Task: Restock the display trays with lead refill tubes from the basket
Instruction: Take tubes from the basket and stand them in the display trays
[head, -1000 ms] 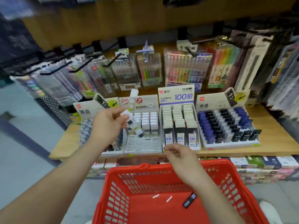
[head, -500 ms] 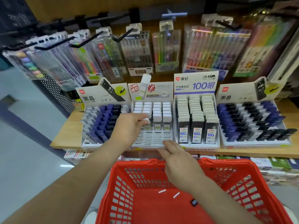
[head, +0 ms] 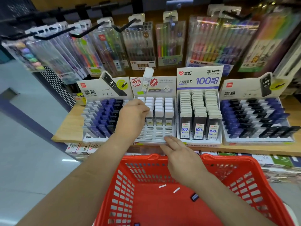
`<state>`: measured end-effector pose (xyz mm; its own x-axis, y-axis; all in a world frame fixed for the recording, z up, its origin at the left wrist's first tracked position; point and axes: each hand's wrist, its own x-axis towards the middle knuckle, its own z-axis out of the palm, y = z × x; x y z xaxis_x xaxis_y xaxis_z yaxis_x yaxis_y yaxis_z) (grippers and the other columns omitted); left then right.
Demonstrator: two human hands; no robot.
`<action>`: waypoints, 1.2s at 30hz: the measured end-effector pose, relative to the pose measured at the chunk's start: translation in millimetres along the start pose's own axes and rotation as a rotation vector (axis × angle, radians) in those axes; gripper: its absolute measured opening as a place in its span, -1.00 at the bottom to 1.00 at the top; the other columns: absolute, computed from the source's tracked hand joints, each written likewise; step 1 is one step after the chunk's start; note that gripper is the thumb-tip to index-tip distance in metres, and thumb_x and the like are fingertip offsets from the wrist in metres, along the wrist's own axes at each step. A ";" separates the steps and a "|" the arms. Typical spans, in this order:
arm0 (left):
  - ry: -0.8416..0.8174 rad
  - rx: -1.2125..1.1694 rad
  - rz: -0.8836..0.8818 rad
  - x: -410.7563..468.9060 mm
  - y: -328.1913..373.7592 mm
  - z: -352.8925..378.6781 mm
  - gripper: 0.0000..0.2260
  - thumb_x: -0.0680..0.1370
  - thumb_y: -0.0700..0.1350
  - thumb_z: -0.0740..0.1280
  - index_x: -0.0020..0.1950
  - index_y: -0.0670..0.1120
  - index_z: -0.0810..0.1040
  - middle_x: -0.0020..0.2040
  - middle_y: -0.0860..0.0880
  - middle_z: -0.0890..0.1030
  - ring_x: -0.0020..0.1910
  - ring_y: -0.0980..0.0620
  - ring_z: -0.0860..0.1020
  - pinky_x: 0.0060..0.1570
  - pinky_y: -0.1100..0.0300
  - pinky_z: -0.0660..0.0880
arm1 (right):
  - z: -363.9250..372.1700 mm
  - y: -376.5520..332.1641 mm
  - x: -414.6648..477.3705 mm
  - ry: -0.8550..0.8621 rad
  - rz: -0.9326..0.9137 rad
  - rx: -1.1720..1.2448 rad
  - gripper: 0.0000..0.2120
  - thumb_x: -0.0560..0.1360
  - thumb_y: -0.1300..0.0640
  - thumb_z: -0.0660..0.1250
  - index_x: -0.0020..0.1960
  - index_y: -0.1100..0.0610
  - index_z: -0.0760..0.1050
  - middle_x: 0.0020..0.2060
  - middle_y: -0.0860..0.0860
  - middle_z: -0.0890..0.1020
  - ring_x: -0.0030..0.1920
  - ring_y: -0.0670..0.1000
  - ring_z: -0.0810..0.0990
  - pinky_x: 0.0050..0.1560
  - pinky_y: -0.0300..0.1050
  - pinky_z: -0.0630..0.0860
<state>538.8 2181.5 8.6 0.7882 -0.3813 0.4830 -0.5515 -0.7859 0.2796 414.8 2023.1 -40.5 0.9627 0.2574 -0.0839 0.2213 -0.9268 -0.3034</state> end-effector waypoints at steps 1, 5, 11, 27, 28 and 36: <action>-0.010 0.011 0.014 -1.4 -1.0 -0.1 -0.93 0.44 -0.31 0.40 -0.15 -0.24 0.69 -0.21 -0.14 0.61 -0.25 -0.15 0.59 -0.18 0.10 0.58 | 0.7 1.0 0.5 0.005 -0.007 0.004 -0.46 0.54 0.22 0.18 0.51 0.04 0.22 0.59 0.00 0.04 0.58 -0.01 -0.07 0.46 0.02 0.28; -0.070 0.051 0.012 -11.8 7.7 -8.9 -0.84 0.55 -0.27 0.30 0.06 -0.23 0.64 -0.09 -0.19 0.62 -0.13 -0.21 0.59 -0.15 -0.05 0.58 | 1.6 6.4 -4.0 0.082 -0.057 0.115 -0.42 0.51 0.26 0.21 0.52 0.03 0.25 0.57 -0.03 0.16 0.57 -0.03 0.05 0.50 -0.16 0.15; -0.172 0.009 -0.253 -91.9 37.9 -18.8 -0.80 0.59 -0.14 0.20 0.13 -0.04 0.58 -0.04 -0.07 0.66 -0.07 -0.11 0.59 -0.08 0.07 0.50 | 18.5 32.7 -33.4 0.252 -0.053 0.169 -0.68 0.41 0.22 0.24 0.13 0.10 0.58 -0.05 0.07 0.65 -0.05 0.19 0.64 -0.12 0.08 0.61; -1.193 0.371 -0.636 -324.6 26.4 106.7 -0.61 0.60 -0.19 0.08 0.43 -0.17 0.20 0.18 -0.17 0.58 0.17 -0.16 0.57 0.15 -0.03 0.47 | 169.2 102.5 -95.3 -0.469 0.362 0.049 -0.29 0.47 0.28 0.26 0.56 0.00 0.15 0.53 0.11 0.15 0.47 0.17 0.23 0.44 -0.05 0.22; -1.205 0.376 -0.642 -328.4 24.8 111.9 -0.58 0.61 -0.20 0.08 0.47 -0.15 0.13 0.21 -0.18 0.56 0.19 -0.17 0.55 0.17 -0.05 0.47 | 173.0 103.6 -93.3 -0.486 0.386 0.039 -0.29 0.48 0.30 0.24 0.56 -0.04 0.12 0.54 0.09 0.11 0.47 0.17 0.21 0.43 -0.01 0.26; -1.018 0.216 -0.757 -326.4 26.3 132.1 -0.75 0.53 -0.22 0.23 0.19 -0.03 0.46 0.03 -0.11 0.60 0.00 -0.09 0.62 0.00 0.08 0.56 | 190.3 99.6 -90.0 -0.428 0.515 0.056 -0.67 0.58 0.15 0.23 0.34 0.05 0.39 0.26 0.12 0.41 0.24 0.21 0.51 0.19 0.05 0.48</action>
<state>303.1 2221.0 -251.2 0.7887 0.0689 -0.6109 0.1018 -0.9946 0.0193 320.6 1959.8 -243.8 0.7943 -0.1170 -0.5962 -0.2690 -0.9476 -0.1723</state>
